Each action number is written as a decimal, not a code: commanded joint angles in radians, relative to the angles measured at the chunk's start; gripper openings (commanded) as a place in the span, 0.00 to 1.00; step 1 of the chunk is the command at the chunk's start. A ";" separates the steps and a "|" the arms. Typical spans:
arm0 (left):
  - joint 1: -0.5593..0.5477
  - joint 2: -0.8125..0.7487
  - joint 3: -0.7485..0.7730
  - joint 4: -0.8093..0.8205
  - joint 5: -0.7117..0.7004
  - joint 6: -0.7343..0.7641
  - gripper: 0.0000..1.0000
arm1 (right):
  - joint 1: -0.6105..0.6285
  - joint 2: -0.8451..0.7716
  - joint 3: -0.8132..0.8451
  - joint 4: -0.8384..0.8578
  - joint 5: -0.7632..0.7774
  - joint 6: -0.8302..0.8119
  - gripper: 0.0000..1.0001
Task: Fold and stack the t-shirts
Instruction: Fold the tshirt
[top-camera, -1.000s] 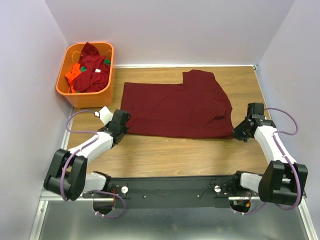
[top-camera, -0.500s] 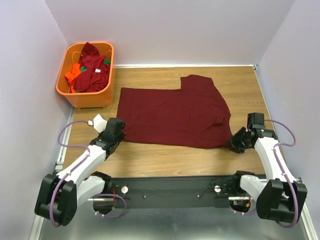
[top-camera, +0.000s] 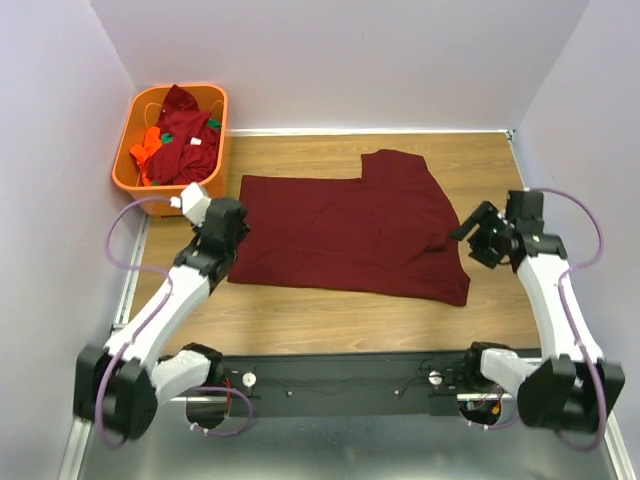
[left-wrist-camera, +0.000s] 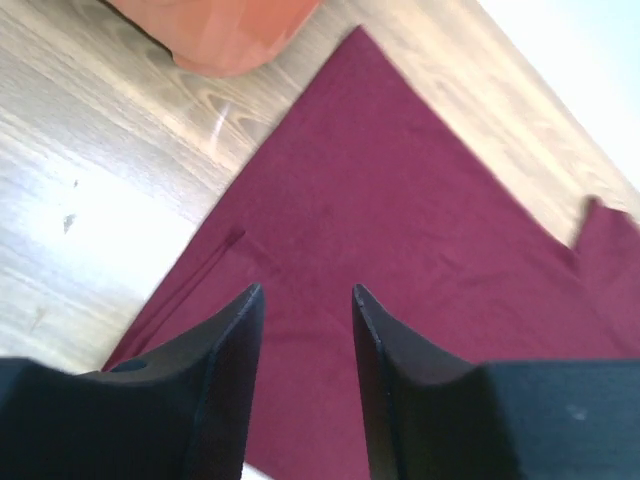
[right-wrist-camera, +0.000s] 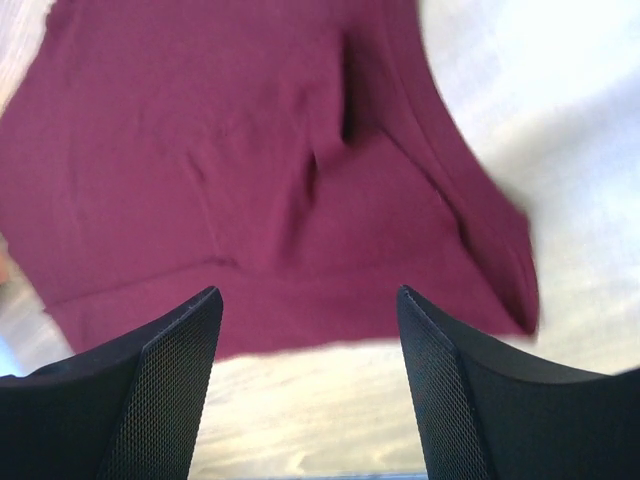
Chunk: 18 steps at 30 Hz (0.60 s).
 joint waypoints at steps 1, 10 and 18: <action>0.015 0.203 0.104 -0.004 -0.060 0.028 0.46 | 0.107 0.134 0.076 0.132 0.104 -0.042 0.76; 0.044 0.561 0.374 -0.127 -0.070 -0.017 0.37 | 0.202 0.312 0.106 0.281 0.213 -0.057 0.75; 0.053 0.670 0.384 -0.187 -0.023 -0.075 0.36 | 0.204 0.369 0.106 0.329 0.224 -0.088 0.75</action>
